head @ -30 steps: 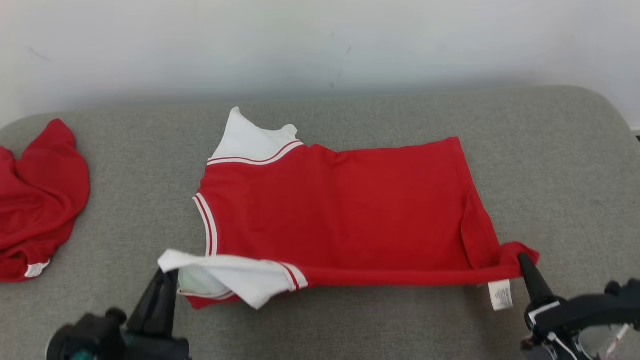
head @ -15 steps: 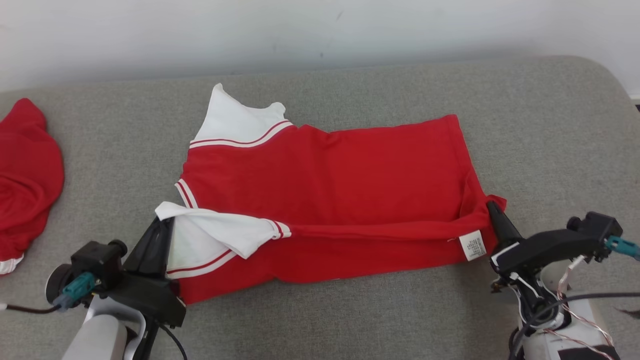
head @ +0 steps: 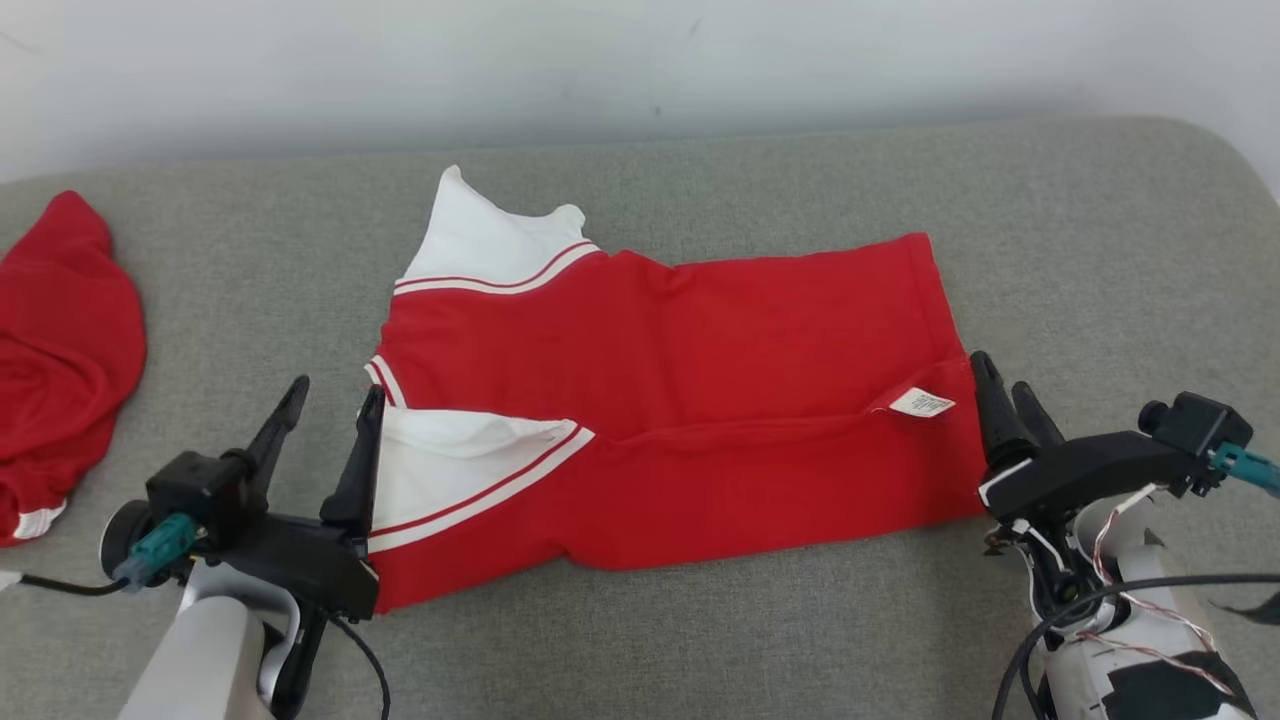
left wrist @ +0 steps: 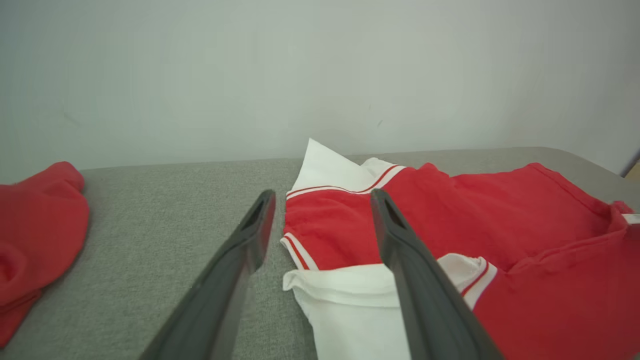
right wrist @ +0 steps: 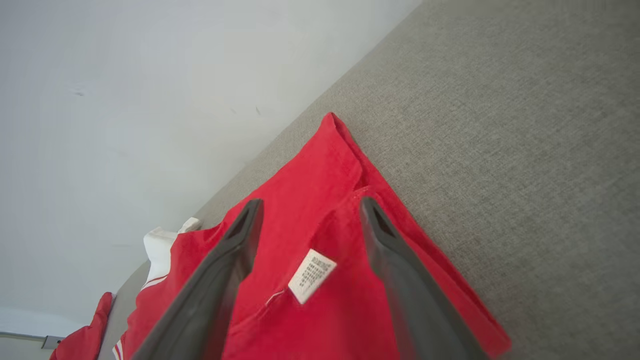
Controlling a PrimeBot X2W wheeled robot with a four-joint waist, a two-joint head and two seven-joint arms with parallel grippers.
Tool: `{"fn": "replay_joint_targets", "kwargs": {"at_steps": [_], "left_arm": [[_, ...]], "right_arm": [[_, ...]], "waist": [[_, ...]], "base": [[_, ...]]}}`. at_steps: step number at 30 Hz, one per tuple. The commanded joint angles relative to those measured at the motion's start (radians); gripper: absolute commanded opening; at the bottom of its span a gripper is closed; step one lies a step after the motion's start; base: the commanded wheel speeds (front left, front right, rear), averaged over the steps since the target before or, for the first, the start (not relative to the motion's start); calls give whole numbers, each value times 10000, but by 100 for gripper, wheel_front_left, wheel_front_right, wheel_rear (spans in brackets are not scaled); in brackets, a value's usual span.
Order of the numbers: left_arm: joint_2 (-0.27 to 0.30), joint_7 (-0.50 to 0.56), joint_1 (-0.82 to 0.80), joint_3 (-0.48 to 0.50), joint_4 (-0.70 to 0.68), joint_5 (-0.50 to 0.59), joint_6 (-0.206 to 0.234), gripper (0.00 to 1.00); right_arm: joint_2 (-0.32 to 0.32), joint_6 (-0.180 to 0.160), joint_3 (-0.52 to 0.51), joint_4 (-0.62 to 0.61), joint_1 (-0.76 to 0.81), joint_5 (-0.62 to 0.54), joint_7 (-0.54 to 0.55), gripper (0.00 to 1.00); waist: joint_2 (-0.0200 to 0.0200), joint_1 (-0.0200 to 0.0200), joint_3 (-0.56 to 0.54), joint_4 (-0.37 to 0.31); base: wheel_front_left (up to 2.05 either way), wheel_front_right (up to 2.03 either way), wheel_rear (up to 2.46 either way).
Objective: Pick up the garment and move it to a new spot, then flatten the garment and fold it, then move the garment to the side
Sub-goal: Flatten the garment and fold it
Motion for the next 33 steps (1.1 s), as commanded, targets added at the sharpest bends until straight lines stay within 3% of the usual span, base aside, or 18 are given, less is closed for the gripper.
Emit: {"fn": "replay_joint_targets", "kwargs": {"at_steps": [1,9,15,26,33], "left_arm": [[-53,-56,252,139,-258,50,24,100],[-421,-53,2339,922,-2116,230,259,100],[-656,-54,3382,1179,-2765,310,341,100],[-1052,-55,3567,1254,-2046,456,159,100],[-1163,-55,3108,1239,-1093,622,-2,100]], "right_arm": [[-131,5,100,-50,237,69,-245,100],[-981,5,819,-832,1464,-437,-1367,100],[-1345,5,922,-1018,2043,-1072,-1488,100],[-1343,5,1171,-192,1676,-2281,-1644,100],[-1290,5,1373,824,1195,-2462,-1844,100]], "waist": [[-1,0,-145,72],[-1,0,-577,123],[-1,0,-612,138],[-1,0,-350,171],[-1,0,-103,167]], "base": [[0,0,0],[0,0,0],[0,0,0],[0,0,0],[0,0,0]]}}
